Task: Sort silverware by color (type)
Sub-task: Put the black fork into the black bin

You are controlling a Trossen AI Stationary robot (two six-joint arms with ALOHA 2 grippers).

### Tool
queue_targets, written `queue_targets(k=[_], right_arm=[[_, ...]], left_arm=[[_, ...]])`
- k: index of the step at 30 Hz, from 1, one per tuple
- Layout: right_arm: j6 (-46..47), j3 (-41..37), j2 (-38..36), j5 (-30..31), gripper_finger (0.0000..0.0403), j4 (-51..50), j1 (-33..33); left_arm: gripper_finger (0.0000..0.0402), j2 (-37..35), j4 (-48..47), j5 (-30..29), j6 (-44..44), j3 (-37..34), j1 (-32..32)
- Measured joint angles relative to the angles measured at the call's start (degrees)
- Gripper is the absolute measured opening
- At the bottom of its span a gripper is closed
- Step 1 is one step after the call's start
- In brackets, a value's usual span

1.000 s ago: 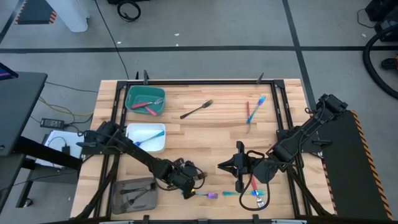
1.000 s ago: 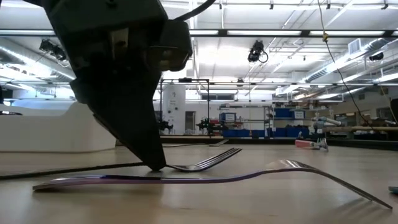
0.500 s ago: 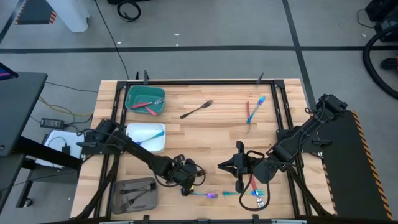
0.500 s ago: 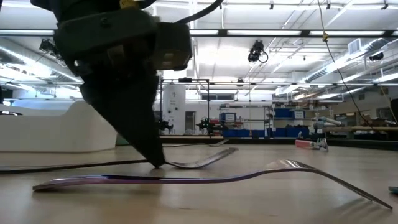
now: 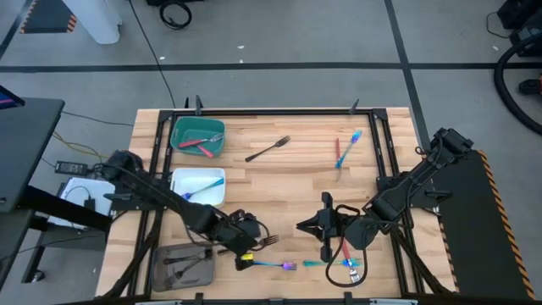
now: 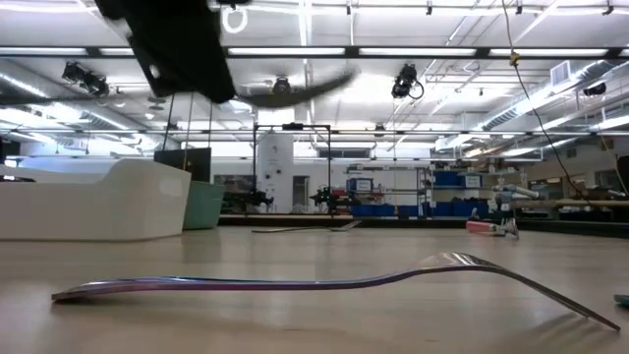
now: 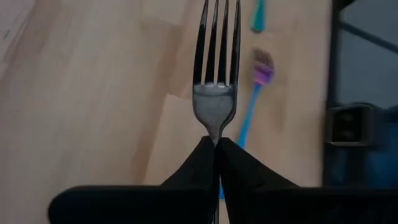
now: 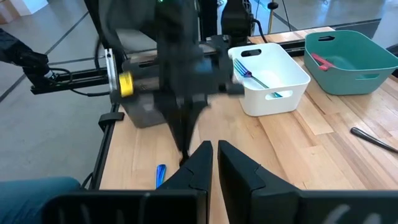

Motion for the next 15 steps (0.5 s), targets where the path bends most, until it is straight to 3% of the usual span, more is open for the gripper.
queue_targets(k=[9,15], right_arm=[[0.1,0.0,0.0,0.0,0.0034,0.0,0.0],[0.8,0.0,0.0,0.0,0.0034,-0.2,0.0]], left_arm=[[0.0019,-11.3,-10.5,2.5,-1.9,0.1,-3.4],[0.0021,-11.9,-23.7,0.9,-12.9,0.1,-10.8]])
